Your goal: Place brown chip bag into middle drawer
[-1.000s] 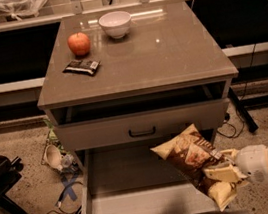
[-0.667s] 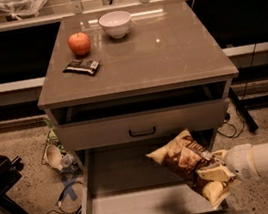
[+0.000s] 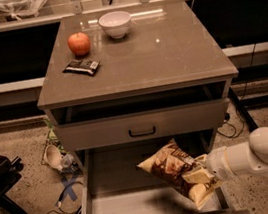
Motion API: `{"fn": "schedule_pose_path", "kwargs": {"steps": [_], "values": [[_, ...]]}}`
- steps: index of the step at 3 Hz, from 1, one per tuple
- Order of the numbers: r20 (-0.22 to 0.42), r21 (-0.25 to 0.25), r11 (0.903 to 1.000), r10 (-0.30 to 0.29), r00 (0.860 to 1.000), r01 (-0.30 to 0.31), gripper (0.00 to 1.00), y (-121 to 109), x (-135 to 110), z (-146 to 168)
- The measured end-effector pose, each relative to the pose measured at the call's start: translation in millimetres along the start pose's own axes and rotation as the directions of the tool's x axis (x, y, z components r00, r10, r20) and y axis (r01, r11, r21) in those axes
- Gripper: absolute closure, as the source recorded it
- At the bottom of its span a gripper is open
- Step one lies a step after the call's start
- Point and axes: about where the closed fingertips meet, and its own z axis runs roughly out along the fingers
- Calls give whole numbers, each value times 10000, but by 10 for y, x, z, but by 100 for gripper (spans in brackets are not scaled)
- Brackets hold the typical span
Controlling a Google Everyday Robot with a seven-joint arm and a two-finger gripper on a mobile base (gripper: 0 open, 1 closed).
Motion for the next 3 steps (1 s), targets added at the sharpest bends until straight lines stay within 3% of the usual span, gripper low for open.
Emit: {"fn": "schedule_pose_path", "kwargs": {"steps": [1, 3], "values": [[-29, -58, 10000, -15, 10000, 15, 84, 8, -8, 36], [-40, -128, 9999, -34, 10000, 33, 38, 27, -14, 65]]}}
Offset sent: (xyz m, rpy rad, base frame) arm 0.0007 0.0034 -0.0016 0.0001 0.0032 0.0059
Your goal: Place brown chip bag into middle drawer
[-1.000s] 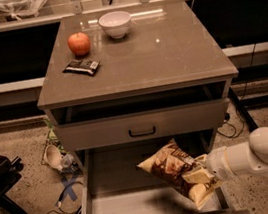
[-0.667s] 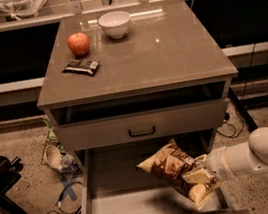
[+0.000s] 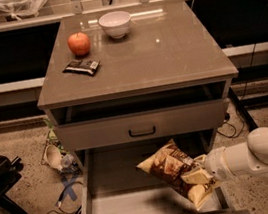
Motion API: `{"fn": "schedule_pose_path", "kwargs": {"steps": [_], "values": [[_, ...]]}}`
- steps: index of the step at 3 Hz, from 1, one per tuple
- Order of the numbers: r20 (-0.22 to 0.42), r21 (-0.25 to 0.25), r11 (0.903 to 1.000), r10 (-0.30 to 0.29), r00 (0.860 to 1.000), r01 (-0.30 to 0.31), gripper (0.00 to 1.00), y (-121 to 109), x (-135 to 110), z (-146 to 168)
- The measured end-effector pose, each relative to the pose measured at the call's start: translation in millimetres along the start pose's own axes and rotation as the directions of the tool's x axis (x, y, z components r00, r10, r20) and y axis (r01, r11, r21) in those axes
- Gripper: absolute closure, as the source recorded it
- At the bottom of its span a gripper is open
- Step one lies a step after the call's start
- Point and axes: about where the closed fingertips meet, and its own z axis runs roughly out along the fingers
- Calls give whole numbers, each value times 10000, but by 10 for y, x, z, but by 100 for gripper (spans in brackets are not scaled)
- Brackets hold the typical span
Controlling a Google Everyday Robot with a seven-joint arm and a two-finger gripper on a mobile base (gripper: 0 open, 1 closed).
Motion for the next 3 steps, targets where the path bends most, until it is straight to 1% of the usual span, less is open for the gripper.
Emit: {"fn": "schedule_pose_path", "kwargs": {"steps": [1, 2, 3], "values": [[-5, -32, 10000, -7, 10000, 7, 15, 9, -2, 14], [-10, -69, 10000, -16, 10000, 16, 0, 19, -5, 29], [-10, -70, 10000, -16, 10000, 16, 0, 19, -5, 29]]}}
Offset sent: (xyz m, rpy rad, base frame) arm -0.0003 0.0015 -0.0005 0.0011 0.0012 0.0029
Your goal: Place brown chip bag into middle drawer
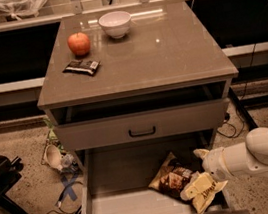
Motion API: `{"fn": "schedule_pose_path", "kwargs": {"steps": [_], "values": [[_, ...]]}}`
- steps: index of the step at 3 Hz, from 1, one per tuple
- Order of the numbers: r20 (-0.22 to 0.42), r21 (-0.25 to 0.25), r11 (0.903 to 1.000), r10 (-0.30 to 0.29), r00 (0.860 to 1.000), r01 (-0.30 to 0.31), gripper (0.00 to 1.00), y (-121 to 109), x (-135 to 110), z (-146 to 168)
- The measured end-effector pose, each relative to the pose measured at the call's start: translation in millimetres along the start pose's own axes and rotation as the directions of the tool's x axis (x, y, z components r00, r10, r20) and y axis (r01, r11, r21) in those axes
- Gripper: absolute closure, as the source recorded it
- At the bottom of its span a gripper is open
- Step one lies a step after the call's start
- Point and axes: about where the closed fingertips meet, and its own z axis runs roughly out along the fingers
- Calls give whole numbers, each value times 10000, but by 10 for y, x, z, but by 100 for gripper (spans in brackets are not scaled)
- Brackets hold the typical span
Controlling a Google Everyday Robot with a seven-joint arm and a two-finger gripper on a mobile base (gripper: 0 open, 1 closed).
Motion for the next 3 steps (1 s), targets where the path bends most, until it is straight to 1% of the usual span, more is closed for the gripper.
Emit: {"fn": "schedule_pose_path", "kwargs": {"steps": [1, 2, 3], "values": [[427, -323, 9991, -266, 9987, 280, 0, -19, -157, -101], [1040, -766, 9903, -1075, 9887, 1157, 0, 22, -780, -624], [1034, -1135, 9750, -1795, 9783, 1909, 0, 193, -1309, -1074]]}}
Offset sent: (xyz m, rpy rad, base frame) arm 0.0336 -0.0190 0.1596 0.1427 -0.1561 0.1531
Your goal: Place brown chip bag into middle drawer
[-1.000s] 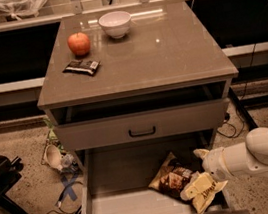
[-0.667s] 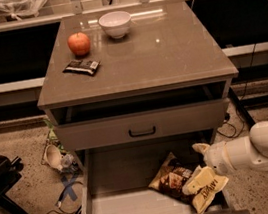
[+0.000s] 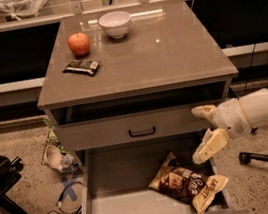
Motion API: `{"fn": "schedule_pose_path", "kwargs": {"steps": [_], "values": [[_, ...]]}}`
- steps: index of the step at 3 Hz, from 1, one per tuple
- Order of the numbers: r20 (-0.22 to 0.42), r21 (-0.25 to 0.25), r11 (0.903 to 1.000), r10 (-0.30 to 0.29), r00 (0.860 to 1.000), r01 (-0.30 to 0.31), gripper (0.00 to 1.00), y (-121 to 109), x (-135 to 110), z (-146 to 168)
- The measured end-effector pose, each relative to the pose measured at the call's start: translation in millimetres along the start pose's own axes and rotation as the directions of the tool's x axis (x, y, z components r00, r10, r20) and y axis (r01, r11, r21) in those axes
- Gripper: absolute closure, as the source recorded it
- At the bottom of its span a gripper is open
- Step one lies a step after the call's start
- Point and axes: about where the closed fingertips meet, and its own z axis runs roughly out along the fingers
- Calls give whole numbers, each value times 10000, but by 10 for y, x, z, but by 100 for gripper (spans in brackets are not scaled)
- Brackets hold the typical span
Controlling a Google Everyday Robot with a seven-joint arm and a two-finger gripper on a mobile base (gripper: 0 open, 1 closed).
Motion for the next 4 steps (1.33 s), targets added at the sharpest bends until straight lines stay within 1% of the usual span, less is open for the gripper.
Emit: {"fn": "schedule_pose_path", "kwargs": {"steps": [1, 2, 3, 4], "values": [[-160, 400, 9978, -518, 9985, 524, 0, 188, -639, -402], [-350, 1124, 9874, -1080, 9935, 1113, 0, 274, -1279, -714], [194, 2344, 9586, -1709, 9851, 1617, 0, 262, -1797, -933], [949, 3556, 9209, -2054, 9741, 1595, 0, 121, -1975, -1057]]}}
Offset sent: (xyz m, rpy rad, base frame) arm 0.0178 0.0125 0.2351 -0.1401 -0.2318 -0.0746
